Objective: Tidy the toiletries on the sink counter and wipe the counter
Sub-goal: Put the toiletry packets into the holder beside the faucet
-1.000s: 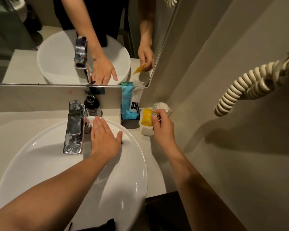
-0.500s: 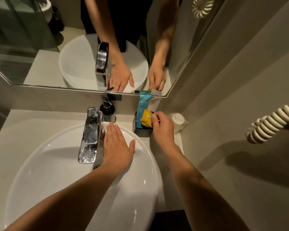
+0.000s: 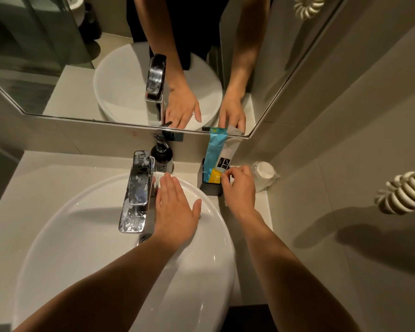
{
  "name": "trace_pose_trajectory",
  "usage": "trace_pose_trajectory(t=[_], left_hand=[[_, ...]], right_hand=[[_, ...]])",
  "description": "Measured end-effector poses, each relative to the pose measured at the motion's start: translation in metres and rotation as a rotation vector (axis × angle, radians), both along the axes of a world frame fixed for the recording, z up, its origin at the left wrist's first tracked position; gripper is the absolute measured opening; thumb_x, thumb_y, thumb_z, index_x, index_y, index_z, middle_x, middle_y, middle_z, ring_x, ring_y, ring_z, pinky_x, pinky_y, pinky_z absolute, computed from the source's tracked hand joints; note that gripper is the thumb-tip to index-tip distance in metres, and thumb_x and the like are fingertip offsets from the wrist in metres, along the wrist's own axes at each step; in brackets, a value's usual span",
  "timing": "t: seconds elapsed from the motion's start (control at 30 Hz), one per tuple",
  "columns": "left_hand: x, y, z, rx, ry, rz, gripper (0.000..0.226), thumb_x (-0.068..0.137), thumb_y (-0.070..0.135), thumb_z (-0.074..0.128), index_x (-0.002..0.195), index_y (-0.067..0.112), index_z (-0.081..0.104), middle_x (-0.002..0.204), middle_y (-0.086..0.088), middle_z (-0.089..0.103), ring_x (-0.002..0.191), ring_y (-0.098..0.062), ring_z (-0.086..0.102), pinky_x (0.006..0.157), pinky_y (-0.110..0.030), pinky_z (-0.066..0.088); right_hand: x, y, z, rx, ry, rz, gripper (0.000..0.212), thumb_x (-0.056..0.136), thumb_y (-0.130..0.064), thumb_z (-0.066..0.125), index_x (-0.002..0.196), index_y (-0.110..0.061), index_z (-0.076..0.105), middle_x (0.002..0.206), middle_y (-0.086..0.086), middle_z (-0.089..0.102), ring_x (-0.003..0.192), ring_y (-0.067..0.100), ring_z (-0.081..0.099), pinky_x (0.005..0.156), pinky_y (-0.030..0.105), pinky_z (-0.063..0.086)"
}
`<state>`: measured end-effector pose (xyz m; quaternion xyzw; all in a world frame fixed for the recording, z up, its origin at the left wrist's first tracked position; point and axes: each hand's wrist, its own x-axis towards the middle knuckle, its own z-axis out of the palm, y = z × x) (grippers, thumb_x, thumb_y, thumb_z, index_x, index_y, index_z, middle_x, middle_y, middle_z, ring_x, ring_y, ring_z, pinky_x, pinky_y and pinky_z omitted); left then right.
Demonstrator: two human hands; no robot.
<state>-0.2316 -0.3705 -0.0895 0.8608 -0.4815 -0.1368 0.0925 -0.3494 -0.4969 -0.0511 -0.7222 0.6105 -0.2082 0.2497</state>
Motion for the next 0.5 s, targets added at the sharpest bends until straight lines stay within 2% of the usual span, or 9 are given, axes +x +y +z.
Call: trace_pose_trajectory(t=[0.13, 0.33, 0.5], left_hand=[[0.001, -0.002, -0.003, -0.006, -0.009, 0.003, 0.092, 0.101, 0.063, 0.025, 0.16, 0.001, -0.009, 0.171, -0.02, -0.009, 0.158, -0.034, -0.005, 0.126, -0.046, 0.001], [0.005, -0.006, -0.012, 0.034, -0.013, 0.001, 0.095, 0.1, 0.065, 0.027, 0.159, 0.001, -0.01, 0.17, -0.021, -0.009, 0.158, -0.035, -0.005, 0.124, -0.046, -0.001], [0.013, -0.014, -0.001, 0.052, 0.129, -0.052, 0.093, 0.102, 0.062, 0.027, 0.159, 0.0, -0.013, 0.169, -0.021, -0.018, 0.157, -0.034, -0.016, 0.126, -0.046, -0.006]], right_hand=[[0.004, -0.001, 0.003, 0.014, -0.018, -0.062, 0.006, 0.097, -0.017, 0.066, 0.101, -0.016, 0.07, 0.112, 0.002, 0.056, 0.097, 0.014, 0.056, 0.077, 0.023, 0.045], [0.005, 0.007, 0.011, 0.007, -0.042, -0.055, 0.008, 0.097, -0.017, 0.065, 0.103, -0.015, 0.069, 0.113, 0.002, 0.056, 0.099, 0.013, 0.055, 0.078, 0.021, 0.041], [-0.008, 0.028, 0.032, -0.029, -0.088, -0.007, 0.007, 0.096, -0.017, 0.065, 0.102, -0.016, 0.068, 0.107, 0.0, 0.057, 0.094, 0.011, 0.055, 0.079, 0.023, 0.044]])
